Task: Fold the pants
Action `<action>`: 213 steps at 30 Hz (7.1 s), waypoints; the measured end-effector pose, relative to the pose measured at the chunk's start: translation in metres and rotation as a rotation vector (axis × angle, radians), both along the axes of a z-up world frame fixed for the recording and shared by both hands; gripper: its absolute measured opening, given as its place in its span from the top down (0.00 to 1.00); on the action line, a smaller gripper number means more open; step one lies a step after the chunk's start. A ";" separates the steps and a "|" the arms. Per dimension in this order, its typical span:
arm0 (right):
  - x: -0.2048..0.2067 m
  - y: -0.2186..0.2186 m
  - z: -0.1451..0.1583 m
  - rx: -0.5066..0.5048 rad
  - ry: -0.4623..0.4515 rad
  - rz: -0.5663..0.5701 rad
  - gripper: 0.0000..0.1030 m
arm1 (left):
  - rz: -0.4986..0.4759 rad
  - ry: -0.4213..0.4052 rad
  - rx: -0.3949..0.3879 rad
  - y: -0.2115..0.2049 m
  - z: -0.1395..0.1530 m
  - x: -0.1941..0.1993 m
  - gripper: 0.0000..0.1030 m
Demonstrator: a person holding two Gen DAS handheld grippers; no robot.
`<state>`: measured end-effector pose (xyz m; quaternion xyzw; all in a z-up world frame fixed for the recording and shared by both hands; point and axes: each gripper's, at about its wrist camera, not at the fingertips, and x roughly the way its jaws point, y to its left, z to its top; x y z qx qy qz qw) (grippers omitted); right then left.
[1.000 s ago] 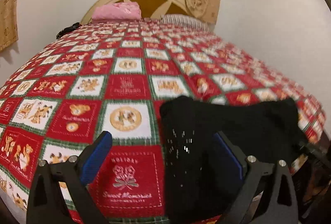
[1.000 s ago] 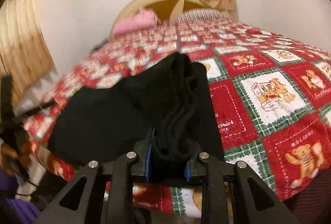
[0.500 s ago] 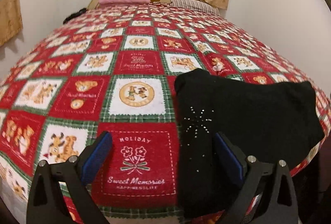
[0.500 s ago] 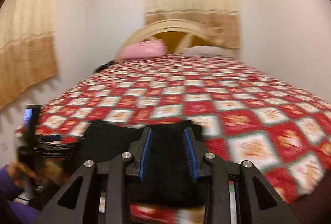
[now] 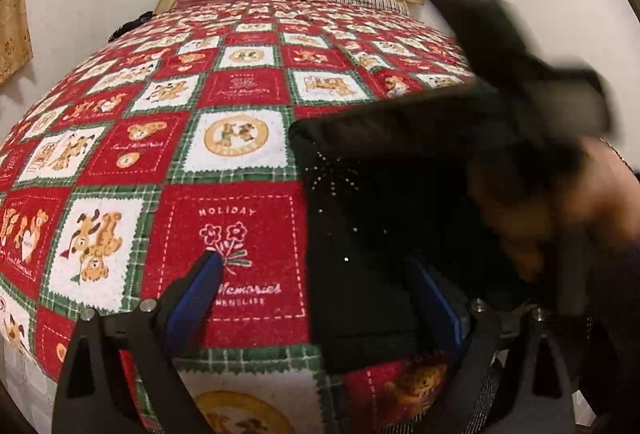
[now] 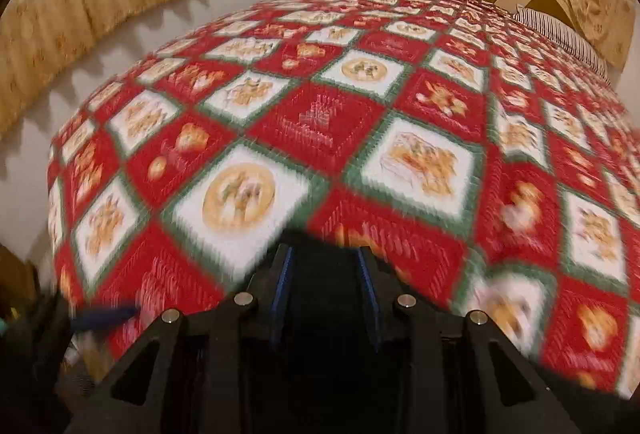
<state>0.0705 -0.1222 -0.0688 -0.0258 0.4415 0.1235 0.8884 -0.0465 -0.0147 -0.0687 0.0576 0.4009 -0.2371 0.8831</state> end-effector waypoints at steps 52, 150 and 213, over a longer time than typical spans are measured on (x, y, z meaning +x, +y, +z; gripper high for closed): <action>-0.237 -0.079 0.067 -0.024 -0.479 -0.225 0.14 | -0.006 -0.066 -0.112 0.017 0.048 0.043 0.07; -0.296 -0.172 0.039 0.037 -0.349 -0.455 0.82 | -0.406 -0.126 -0.008 -0.215 0.056 -0.008 0.00; -0.177 0.003 0.004 0.342 -0.013 0.126 0.98 | -0.177 -0.063 0.045 0.045 0.047 0.112 0.00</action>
